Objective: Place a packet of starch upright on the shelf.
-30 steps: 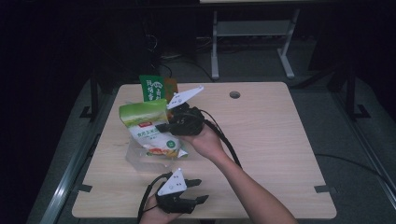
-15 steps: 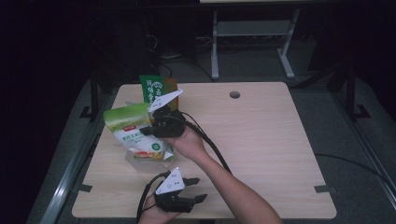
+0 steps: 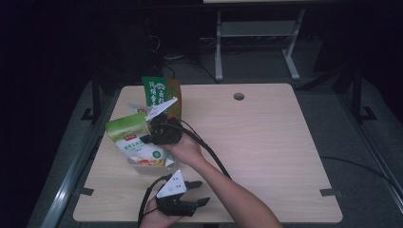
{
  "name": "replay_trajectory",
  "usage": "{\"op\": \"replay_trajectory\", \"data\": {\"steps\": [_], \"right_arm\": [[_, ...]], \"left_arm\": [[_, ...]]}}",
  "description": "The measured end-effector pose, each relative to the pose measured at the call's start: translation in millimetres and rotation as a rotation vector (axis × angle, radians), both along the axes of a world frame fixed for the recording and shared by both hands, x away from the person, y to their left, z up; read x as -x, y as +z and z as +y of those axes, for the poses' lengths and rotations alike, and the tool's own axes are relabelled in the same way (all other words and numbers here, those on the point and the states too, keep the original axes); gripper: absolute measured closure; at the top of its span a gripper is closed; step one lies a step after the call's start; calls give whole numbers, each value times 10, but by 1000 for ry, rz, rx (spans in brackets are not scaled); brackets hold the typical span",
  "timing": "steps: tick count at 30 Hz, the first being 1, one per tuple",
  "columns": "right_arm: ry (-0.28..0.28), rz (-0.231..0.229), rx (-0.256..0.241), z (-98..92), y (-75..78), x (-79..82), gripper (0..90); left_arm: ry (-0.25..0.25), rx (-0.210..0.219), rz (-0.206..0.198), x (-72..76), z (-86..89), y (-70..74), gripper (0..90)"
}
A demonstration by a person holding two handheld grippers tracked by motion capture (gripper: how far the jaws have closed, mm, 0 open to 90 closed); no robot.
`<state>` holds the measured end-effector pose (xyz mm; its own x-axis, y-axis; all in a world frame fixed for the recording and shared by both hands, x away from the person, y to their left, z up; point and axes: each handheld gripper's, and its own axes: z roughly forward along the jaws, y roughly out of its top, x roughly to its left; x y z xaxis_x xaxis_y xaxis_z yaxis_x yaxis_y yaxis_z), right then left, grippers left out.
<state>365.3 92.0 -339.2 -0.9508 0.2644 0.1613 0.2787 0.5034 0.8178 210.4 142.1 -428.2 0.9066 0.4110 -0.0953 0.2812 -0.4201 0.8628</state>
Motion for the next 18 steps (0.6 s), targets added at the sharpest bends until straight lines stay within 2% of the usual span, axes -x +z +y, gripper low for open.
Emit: {"op": "replay_trajectory", "data": {"steps": [2, 5, 9, 11, 13, 14, 15, 18], "right_arm": [[-1, 18, -2, 4, -54, -14, 886], [-6, 23, 2, -6, -140, -28, 885], [-16, 36, -13, -38, -162, -42, 877], [1, 15, 13, -55, -182, -16, 851], [-1, 18, 12, -55, -180, 2, 831], [3, 1, 21, -67, -178, 0, 811], [1, 9, 17, -77, -169, 8, 796], [-5, -9, 25, -136, -144, 5, 775]], "left_arm": [[0, -1, 4, 6, -3, -1, 429], [-2, 0, 3, 10, -5, 1, 429], [-5, -2, 0, 12, -11, -1, 429], [-6, -3, 1, 15, -13, -2, 430], [-7, -5, 1, 17, -17, -3, 429], [-7, -4, 0, 17, -20, -5, 429], [-8, -5, 2, 18, -22, -6, 430], [-9, -7, 0, 20, -30, -4, 429]]}}
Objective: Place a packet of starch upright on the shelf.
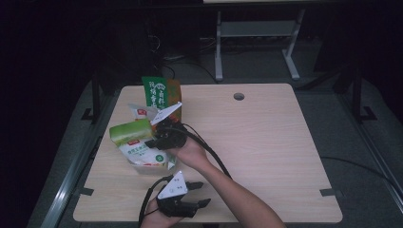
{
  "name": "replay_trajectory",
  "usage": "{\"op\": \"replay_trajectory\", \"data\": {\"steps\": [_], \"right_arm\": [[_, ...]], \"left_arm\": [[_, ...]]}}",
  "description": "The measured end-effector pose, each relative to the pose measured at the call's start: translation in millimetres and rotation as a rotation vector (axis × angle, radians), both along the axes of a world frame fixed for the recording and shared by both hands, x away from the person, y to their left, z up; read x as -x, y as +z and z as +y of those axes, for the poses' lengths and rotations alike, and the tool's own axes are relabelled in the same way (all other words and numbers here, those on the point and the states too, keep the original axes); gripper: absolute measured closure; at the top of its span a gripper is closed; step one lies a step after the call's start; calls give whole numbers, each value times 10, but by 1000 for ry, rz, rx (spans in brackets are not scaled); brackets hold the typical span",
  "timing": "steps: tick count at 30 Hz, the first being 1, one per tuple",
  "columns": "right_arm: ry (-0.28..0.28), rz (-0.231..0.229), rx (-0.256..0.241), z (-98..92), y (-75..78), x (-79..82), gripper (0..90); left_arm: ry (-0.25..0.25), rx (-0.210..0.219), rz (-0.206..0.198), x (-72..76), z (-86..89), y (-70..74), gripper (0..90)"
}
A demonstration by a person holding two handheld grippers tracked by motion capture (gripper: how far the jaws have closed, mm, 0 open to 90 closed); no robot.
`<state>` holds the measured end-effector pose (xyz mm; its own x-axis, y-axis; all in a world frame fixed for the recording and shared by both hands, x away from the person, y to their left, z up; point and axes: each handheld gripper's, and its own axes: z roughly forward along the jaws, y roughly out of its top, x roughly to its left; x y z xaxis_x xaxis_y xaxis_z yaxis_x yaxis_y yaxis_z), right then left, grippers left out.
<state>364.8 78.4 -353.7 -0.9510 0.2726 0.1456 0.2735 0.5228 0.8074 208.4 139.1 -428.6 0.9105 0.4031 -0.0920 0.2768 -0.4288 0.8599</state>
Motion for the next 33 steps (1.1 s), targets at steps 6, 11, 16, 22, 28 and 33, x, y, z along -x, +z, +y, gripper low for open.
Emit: {"op": "replay_trajectory", "data": {"steps": [6, 11, 16, 22, 28, 33], "right_arm": [[5, -11, 13, -118, 47, 4, 828], [18, -13, 32, -138, 38, 33, 858], [17, -3, 47, -189, -20, 33, 870], [6, 35, 36, -300, -100, 4, 841], [6, 38, -2, -351, -30, -28, 736], [-2, 29, -46, -410, 86, -57, 744]], "left_arm": [[-3, -4, 6, -10, -21, -9, 429], [-1, -4, 7, -17, -35, -15, 429], [7, -7, 8, -22, -40, -17, 420], [9, -15, 5, -25, -52, -23, 419], [11, -12, 6, -32, -48, -26, 413], [13, -13, 7, -38, -35, -32, 410]]}}
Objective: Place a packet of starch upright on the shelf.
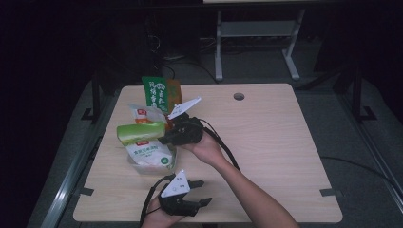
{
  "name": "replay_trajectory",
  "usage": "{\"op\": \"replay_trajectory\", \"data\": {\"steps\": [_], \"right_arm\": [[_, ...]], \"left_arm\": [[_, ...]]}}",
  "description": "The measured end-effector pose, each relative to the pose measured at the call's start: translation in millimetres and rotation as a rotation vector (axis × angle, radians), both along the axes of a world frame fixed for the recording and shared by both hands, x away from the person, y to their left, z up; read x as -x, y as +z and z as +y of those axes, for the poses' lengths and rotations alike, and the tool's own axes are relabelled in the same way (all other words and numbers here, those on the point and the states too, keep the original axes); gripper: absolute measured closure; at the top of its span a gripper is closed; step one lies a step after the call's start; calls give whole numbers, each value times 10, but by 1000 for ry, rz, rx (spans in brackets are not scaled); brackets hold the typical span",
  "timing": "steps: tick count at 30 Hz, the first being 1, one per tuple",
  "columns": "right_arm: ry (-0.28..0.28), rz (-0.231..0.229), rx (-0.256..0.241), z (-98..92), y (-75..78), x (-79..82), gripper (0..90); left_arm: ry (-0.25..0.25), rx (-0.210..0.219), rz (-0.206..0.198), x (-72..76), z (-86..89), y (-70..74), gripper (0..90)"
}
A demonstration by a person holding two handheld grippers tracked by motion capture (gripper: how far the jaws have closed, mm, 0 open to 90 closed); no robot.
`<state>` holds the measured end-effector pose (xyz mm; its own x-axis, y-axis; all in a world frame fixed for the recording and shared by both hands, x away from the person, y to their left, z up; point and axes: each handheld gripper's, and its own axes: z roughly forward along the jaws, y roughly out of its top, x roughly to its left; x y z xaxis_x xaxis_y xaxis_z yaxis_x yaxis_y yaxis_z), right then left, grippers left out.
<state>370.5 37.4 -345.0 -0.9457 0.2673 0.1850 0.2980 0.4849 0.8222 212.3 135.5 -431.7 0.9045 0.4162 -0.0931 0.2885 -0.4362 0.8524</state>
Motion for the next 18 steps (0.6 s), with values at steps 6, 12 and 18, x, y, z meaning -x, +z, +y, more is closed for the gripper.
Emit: {"op": "replay_trajectory", "data": {"steps": [6, 12, 18], "right_arm": [[9, 2, -11, -10, 52, 5, 798], [13, -4, 2, -24, 40, 0, 829], [7, 2, 17, -81, 7, 6, 841]], "left_arm": [[1, -7, -1, -12, 5, -9, 408], [11, -16, -2, -38, 15, -30, 400], [32, -17, -5, -67, 16, -31, 375]]}}
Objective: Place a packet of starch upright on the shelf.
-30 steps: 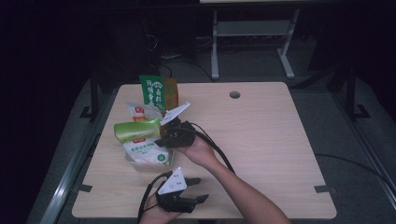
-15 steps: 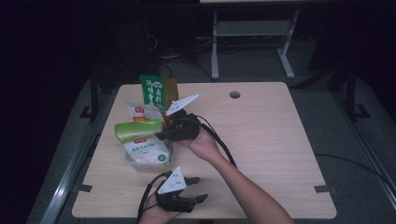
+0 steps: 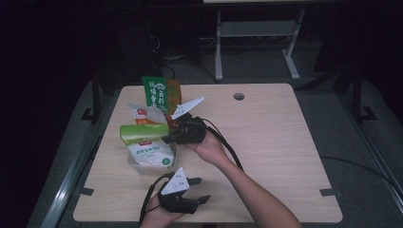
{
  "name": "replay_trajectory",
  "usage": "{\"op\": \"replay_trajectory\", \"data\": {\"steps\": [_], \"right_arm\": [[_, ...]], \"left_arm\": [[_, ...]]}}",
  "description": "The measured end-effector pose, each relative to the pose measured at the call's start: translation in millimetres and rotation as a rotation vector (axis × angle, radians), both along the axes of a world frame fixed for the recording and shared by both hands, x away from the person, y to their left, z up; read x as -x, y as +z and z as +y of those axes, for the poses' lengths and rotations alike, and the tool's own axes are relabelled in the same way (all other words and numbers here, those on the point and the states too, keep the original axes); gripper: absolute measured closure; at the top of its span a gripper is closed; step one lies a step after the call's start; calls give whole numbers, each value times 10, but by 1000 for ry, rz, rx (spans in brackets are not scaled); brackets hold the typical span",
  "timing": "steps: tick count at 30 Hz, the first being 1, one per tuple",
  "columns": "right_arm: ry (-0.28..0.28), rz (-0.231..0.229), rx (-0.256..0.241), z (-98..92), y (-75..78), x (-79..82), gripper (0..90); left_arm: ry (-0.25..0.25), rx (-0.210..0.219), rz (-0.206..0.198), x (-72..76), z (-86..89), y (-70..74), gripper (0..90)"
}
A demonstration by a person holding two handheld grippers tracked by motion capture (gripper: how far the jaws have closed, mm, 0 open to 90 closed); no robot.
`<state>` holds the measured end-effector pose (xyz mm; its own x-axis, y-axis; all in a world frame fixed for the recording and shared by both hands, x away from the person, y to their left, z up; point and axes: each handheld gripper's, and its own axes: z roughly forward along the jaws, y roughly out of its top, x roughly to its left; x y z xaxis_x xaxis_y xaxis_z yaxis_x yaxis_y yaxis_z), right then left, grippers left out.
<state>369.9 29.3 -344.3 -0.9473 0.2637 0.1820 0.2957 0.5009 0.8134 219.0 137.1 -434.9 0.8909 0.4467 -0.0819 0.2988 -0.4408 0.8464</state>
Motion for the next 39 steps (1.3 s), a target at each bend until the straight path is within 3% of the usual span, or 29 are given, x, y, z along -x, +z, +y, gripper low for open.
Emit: {"op": "replay_trajectory", "data": {"steps": [5, 7, 9, 16, 20, 33, 39], "right_arm": [[-5, 13, -5, -48, -17, -2, 797], [-17, -6, -7, -72, -12, 9, 741], [-10, 15, -31, -122, -11, 8, 688], [-55, 29, -55, -432, 26, -39, 528], [-78, 32, -39, -583, 13, -48, 474], [-175, 75, 6, -1087, -115, -65, 403], [-193, 61, -4, -1249, -147, -56, 379]], "left_arm": [[2, -14, 3, -7, -24, -16, 364], [3, -18, -1, -6, -24, -11, 360], [7, -13, 4, -11, -18, -3, 350], [28, -9, 3, -39, 4, -3, 321], [41, -6, 0, -63, 17, 2, 309], [45, -12, -9, -78, 7, 8, 298], [55, -5, 1, -88, 21, 9, 293]]}}
